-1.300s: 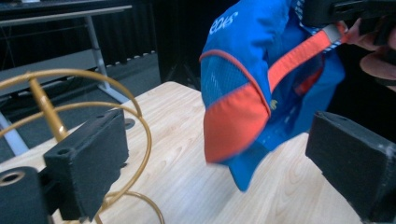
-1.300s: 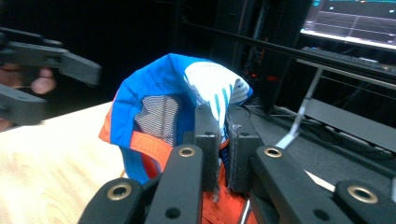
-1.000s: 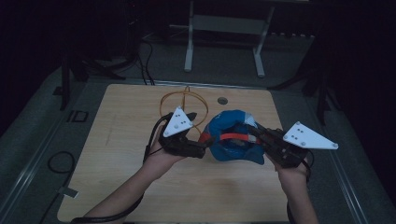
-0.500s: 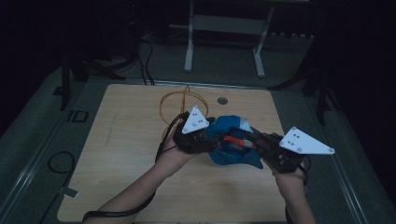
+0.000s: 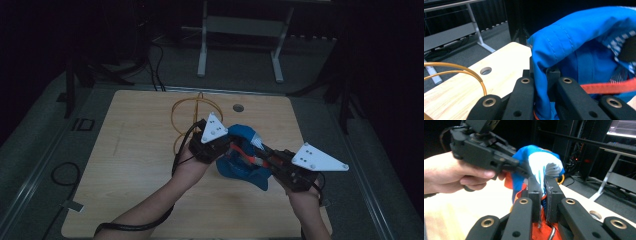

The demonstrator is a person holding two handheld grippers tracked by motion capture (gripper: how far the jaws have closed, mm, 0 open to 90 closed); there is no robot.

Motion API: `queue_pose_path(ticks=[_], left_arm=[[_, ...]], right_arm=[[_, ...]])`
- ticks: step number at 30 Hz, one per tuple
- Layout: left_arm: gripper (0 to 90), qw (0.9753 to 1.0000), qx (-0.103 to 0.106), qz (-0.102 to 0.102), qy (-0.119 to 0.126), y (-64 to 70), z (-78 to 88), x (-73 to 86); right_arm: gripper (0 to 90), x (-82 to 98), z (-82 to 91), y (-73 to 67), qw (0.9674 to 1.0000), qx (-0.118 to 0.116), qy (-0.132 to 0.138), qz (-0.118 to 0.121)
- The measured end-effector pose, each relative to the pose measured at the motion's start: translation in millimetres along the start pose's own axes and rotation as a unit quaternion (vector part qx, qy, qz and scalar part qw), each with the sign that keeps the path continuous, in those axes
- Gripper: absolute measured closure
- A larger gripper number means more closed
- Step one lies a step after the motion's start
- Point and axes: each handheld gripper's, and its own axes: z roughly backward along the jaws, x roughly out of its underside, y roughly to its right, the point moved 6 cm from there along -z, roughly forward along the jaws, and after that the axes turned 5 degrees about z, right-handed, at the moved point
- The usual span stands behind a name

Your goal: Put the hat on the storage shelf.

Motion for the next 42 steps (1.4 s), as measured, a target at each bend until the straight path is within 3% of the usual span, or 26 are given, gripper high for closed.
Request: queue_pose_path(ticks=[10, 16, 20, 24, 25, 26, 30, 32, 34, 36, 37, 39, 42], left_arm=[[89.0, 0.9987, 0.016, -0.032, 0.036, 12.2, 7.1, -9.9], [89.0, 0.9970, 0.048, -0.038, 0.047, 18.5, 10.3, -14.6], [89.0, 0.9937, 0.081, -0.048, 0.061, 20.5, 13.8, -16.5], [89.0, 0.9900, 0.100, -0.081, 0.059, 22.1, 17.8, -14.6], [89.0, 0.9879, 0.112, -0.087, 0.062, 22.0, 19.3, -13.4], [88.9, 0.9874, 0.110, -0.096, 0.061, 20.3, 21.1, -11.8], [88.9, 0.9852, 0.129, -0.097, 0.058, 15.1, 27.7, -5.5], [88.9, 0.9824, 0.145, -0.098, 0.066, 13.9, 32.4, -3.5], [88.9, 0.9722, 0.191, -0.104, 0.087, 15.4, 40.0, -2.3], [88.8, 0.9658, 0.216, -0.111, 0.091, 15.4, 44.5, -1.8], [88.8, 0.9648, 0.216, -0.116, 0.094, 14.6, 46.2, -1.8], [88.8, 0.9618, 0.232, -0.105, 0.101, 12.8, 48.5, -2.4], [88.8, 0.9626, 0.230, -0.101, 0.102, 11.2, 48.2, -2.8]], right_arm=[[78.4, 1.2, 18.3, -10.7, 0.9998, -0.010, 0.006, -0.015], [65.3, -5.1, 37.3, -15.3, 0.9993, -0.024, 0.024, -0.015], [61.3, -8.7, 48.6, -8.4, 0.9992, -0.012, 0.035, -0.014], [58.3, -4.2, 52.3, -0.3, 0.9994, -0.009, 0.026, -0.023], [58.3, -3.3, 53.2, 0.2, 0.9992, -0.012, 0.027, -0.027], [58.3, -2.5, 54.2, 1.3, 0.9992, -0.012, 0.027, -0.028], [58.5, -2.3, 62.5, 9.4, 0.9993, 0.000, 0.027, -0.026], [58.7, -2.0, 65.2, 13.2, 0.9992, 0.006, 0.027, -0.028], [58.1, 0.6, 63.3, 11.9, 0.9995, -0.002, 0.018, -0.027], [56.1, 3.8, 58.9, 6.3, 0.9994, -0.015, 0.011, -0.030], [53.8, 5.6, 55.5, 1.9, 0.9990, -0.028, 0.010, -0.032], [51.4, 9.3, 47.6, -8.4, 0.9982, -0.050, 0.005, -0.034], [48.7, 12.4, 33.7, -24.7, 0.9963, -0.082, 0.000, -0.026]])
